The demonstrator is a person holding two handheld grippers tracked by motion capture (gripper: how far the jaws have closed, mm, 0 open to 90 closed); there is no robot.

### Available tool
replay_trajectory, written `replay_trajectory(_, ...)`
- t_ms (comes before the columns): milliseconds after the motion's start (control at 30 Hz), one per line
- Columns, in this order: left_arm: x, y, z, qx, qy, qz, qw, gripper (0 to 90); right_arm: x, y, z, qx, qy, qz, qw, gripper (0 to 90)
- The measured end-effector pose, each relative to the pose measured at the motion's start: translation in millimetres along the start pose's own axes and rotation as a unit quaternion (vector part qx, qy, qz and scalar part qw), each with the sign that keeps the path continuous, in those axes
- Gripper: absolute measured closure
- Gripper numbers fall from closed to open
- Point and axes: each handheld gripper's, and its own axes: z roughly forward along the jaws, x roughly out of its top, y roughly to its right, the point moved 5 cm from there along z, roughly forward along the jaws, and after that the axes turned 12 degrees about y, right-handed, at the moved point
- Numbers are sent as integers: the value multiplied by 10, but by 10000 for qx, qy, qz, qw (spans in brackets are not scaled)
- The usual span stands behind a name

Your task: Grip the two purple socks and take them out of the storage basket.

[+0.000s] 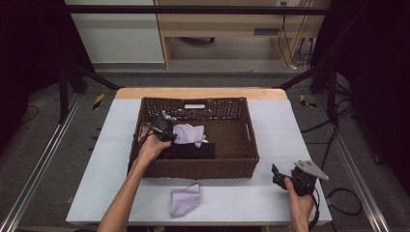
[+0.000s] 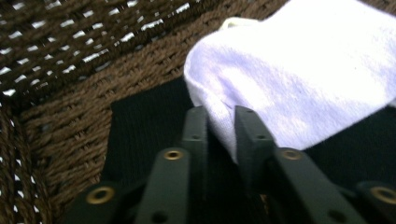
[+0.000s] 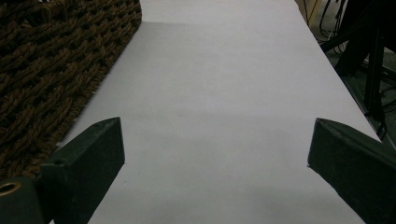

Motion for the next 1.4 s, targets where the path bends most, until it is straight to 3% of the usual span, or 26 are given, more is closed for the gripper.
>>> replay_trajectory(100,-1,-1,-15,-65,-39,-89,9999,837,1,1,-1,9,10,10,10000,43)
replay_trajectory(167,16,-5,-35,-103,78,-186,9997,862,1,2,-5,-1,22,47,10000,43)
replay_trajectory(200,47,-8,-74,-184,311,-354,9987,866,2,6,-3,10,39,36,10000,43)
replay_trajectory(267,61,-5,-95,-214,442,-408,9980,870,1,4,-4,14,33,34,10000,43)
replay_trajectory(333,113,11,-157,-249,791,-326,9960,873,1,2,-6,4,30,34,10000,43)
replay_trajectory(367,113,11,-157,-249,791,-326,9960,874,1,2,-6,4,30,34,10000,43)
replay_trajectory(500,188,29,-230,-290,1221,-228,9918,877,3,10,-8,12,54,34,10000,43)
replay_trajectory(533,221,39,-269,-320,1438,-195,9889,879,3,8,-6,35,56,33,10000,43)
replay_trajectory(567,221,39,-269,-320,1438,-195,9889,880,3,8,-6,33,56,27,10000,43)
replay_trajectory(600,234,44,-284,-345,1538,-197,9873,880,3,8,-6,33,56,27,10000,43)
replay_trajectory(633,264,49,-326,-367,1729,-164,9841,880,3,8,-7,33,57,24,10000,43)
replay_trajectory(667,264,49,-326,-367,1729,-164,9841,881,4,9,-8,28,55,22,10000,43)
replay_trajectory(733,300,56,-374,-420,1940,-171,9800,882,4,9,-9,24,56,32,10000,43)
replay_trajectory(900,362,72,-479,-416,2278,-109,9728,884,4,9,-9,35,53,46,10000,43)
replay_trajectory(933,388,80,-528,-429,2408,-130,9695,884,4,10,-9,34,63,49,10000,43)
replay_trajectory(967,388,80,-528,-429,2408,-130,9695,884,4,10,-9,34,63,49,10000,43)
replay_trajectory(1000,423,96,-594,-456,2578,-157,9650,885,4,10,-8,37,62,56,10000,43)
replay_trajectory(1033,423,96,-594,-456,2578,-157,9650,884,4,10,-8,37,62,56,10000,43)
replay_trajectory(1200,511,152,-787,-612,2944,-220,9535,885,4,10,-9,27,67,45,10000,43)
replay_trajectory(1233,541,169,-863,-664,3078,-259,9488,885,4,10,-9,27,68,46,10000,43)
replay_trajectory(1267,553,175,-893,-680,3130,-281,9469,885,4,10,-9,28,67,44,10000,43)
replay_trajectory(1300,553,175,-893,-680,3130,-281,9469,885,4,10,-9,28,67,44,10000,43)
replay_trajectory(1400,598,195,-1017,-745,3276,-298,9414,885,4,9,-8,29,63,49,10000,43)
